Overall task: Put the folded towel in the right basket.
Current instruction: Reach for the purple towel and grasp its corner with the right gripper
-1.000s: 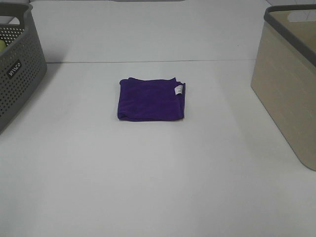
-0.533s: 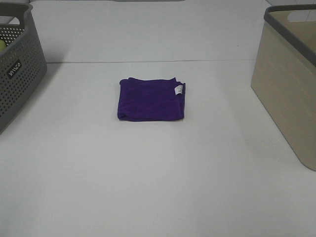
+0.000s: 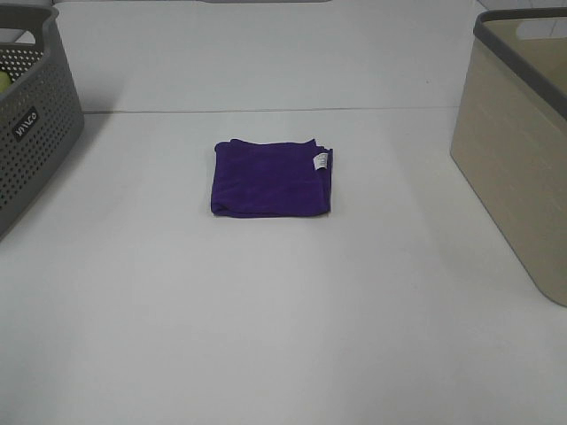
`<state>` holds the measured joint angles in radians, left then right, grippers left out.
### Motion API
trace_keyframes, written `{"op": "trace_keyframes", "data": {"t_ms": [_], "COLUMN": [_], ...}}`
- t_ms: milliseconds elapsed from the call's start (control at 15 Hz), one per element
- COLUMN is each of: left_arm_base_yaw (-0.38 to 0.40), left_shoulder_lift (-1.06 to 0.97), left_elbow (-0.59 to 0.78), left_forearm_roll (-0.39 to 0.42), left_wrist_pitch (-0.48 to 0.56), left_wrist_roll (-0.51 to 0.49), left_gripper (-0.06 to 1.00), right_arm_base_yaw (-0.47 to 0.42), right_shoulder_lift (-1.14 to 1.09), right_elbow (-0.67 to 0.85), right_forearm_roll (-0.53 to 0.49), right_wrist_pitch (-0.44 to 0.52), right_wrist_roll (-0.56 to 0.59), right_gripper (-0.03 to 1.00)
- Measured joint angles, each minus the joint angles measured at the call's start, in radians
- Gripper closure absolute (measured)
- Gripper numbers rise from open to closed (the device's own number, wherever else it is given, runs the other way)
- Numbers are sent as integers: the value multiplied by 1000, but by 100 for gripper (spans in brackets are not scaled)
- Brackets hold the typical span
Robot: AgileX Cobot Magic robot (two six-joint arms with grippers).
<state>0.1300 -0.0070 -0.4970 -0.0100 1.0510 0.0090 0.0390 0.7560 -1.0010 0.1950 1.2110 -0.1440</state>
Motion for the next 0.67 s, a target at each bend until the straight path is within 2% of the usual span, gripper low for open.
{"op": "trace_keyframes", "data": {"t_ms": [200,333,533,667], "left_arm_base_yaw": [0,0,0,0], "left_shoulder_lift": [0,0,0,0], "left_elbow": [0,0,0,0], "left_forearm_roll": [0,0,0,0], "left_wrist_pitch": [0,0,0,0], "left_wrist_roll": [0,0,0,0], "left_gripper": [-5,-5,-5,-5], "right_arm_base_yaw": [0,0,0,0], "right_shoulder_lift": [144,374,599,752], "right_elbow": [-84,-237,-421,-541], "right_forearm_roll": [47,63,71,116], "right_wrist_pitch": [3,11,10,9], "right_wrist_roll": [0,44,82,87], "right_gripper": [-1,-1,-1,-1]}}
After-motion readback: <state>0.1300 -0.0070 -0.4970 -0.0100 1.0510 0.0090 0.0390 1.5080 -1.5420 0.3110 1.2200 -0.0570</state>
